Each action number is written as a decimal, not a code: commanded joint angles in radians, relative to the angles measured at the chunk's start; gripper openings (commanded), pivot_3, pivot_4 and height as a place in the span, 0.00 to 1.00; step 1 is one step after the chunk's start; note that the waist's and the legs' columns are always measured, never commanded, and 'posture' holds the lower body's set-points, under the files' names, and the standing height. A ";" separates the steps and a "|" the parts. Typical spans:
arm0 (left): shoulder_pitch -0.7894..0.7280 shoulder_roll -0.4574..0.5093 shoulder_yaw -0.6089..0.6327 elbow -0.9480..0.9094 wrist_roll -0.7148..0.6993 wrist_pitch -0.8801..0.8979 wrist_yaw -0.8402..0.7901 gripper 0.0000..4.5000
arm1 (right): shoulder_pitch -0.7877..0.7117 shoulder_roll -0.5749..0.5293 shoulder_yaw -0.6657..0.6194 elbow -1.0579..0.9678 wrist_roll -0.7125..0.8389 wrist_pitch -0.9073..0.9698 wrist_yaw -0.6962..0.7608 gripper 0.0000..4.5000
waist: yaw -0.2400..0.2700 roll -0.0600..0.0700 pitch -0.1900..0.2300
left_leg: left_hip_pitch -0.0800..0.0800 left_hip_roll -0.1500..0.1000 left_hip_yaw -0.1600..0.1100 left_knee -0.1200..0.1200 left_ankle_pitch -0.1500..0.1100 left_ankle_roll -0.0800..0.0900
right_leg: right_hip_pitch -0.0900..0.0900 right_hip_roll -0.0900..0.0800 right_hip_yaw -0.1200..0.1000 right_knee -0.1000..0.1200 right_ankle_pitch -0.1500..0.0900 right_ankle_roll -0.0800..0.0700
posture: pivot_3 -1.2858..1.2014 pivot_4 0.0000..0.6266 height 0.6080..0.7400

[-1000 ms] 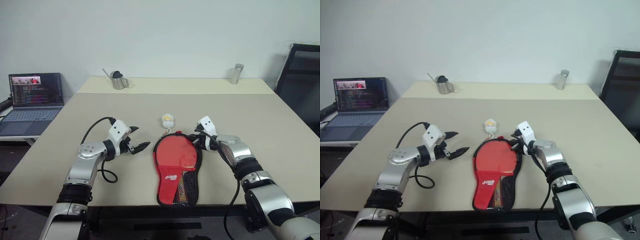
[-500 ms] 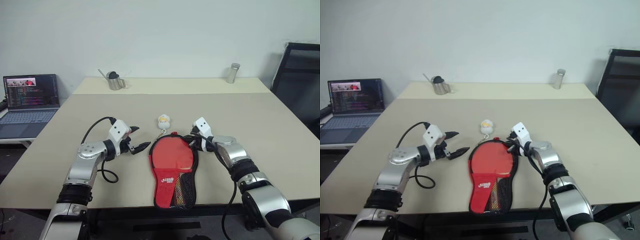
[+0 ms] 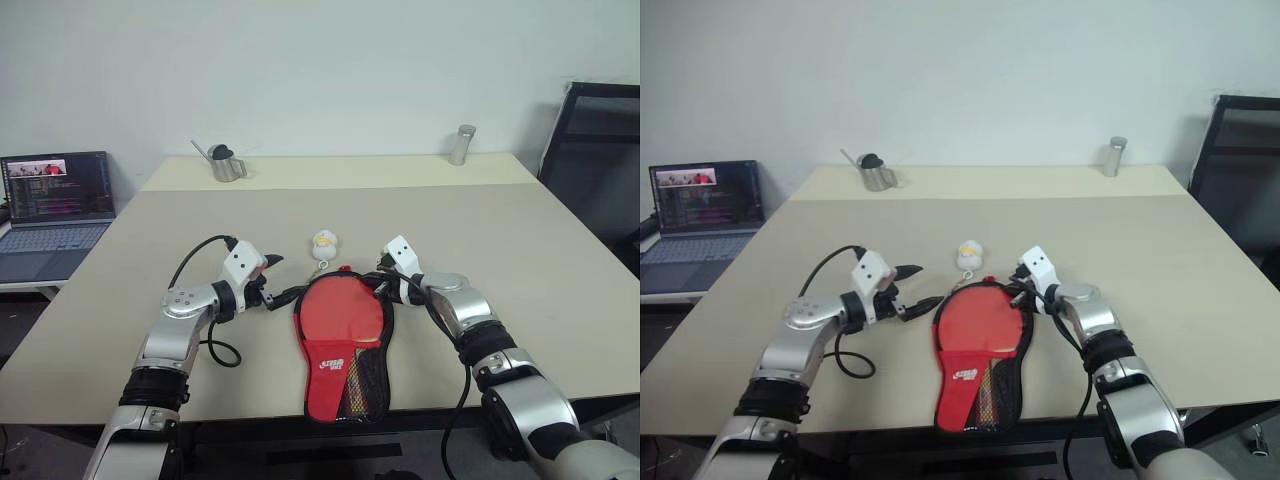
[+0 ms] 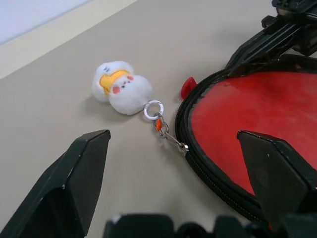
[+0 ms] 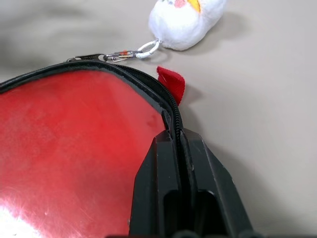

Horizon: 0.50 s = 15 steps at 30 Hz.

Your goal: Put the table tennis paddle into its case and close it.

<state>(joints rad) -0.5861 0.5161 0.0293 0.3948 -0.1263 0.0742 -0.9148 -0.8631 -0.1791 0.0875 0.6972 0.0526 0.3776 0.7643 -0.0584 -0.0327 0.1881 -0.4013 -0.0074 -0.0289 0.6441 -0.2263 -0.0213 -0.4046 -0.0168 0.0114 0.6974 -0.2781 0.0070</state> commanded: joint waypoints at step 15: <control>-0.207 -0.062 -0.007 0.268 0.038 -0.106 0.102 1.00 | 0.076 0.045 -0.107 -0.372 0.123 0.134 -0.152 0.39 | 0.010 0.000 0.000 | 0.000 0.000 0.001 0.000 0.000 0.000 | -0.001 0.000 0.002 0.000 0.000 0.000 | 0.52 0.24 1.00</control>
<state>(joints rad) -0.7554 0.4541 0.0225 0.6358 -0.0999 0.0014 -0.8417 -0.7591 -0.1318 0.0217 0.3890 0.1418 0.5207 0.6312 -0.0488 -0.0329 0.1883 -0.4017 -0.0079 -0.0274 0.6448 -0.2265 -0.0212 -0.4052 -0.0168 0.0129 0.6973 -0.2780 0.0072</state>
